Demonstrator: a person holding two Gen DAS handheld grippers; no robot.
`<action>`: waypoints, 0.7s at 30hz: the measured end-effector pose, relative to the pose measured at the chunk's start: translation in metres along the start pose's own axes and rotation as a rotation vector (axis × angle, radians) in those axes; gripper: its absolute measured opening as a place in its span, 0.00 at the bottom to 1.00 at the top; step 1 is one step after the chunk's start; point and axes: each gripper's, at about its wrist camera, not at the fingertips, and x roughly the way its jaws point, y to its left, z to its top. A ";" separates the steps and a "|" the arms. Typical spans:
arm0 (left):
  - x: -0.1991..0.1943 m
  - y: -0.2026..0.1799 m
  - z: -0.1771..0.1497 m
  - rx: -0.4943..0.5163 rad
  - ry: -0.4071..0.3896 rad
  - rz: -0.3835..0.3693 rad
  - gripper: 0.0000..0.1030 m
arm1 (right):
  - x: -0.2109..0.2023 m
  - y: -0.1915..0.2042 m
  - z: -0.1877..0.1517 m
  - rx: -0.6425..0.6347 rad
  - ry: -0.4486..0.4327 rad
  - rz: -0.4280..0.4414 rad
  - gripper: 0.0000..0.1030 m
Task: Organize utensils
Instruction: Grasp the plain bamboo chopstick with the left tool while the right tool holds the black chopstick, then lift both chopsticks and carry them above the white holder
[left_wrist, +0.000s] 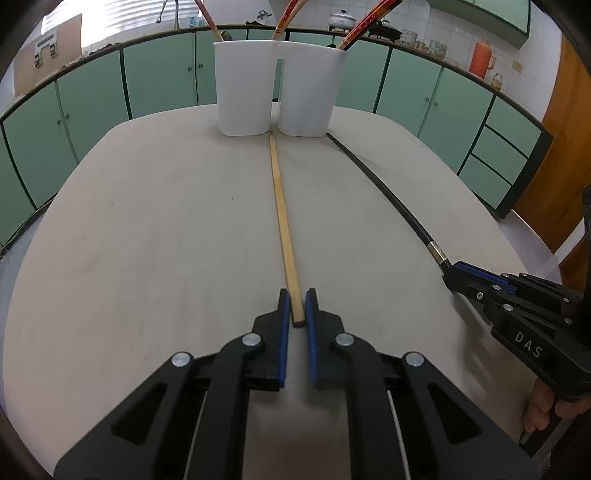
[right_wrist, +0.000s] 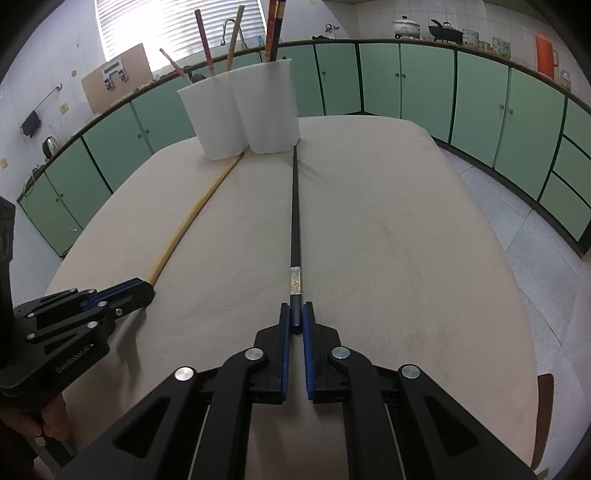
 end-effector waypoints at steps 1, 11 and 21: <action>0.000 0.000 -0.001 -0.003 -0.001 -0.001 0.09 | 0.000 0.000 0.000 -0.001 0.000 -0.001 0.07; -0.003 0.000 -0.003 -0.005 -0.006 0.005 0.06 | -0.001 0.000 0.000 0.005 -0.003 0.007 0.07; -0.029 0.005 0.004 0.037 -0.026 0.048 0.06 | -0.027 0.000 0.007 -0.014 -0.059 -0.002 0.06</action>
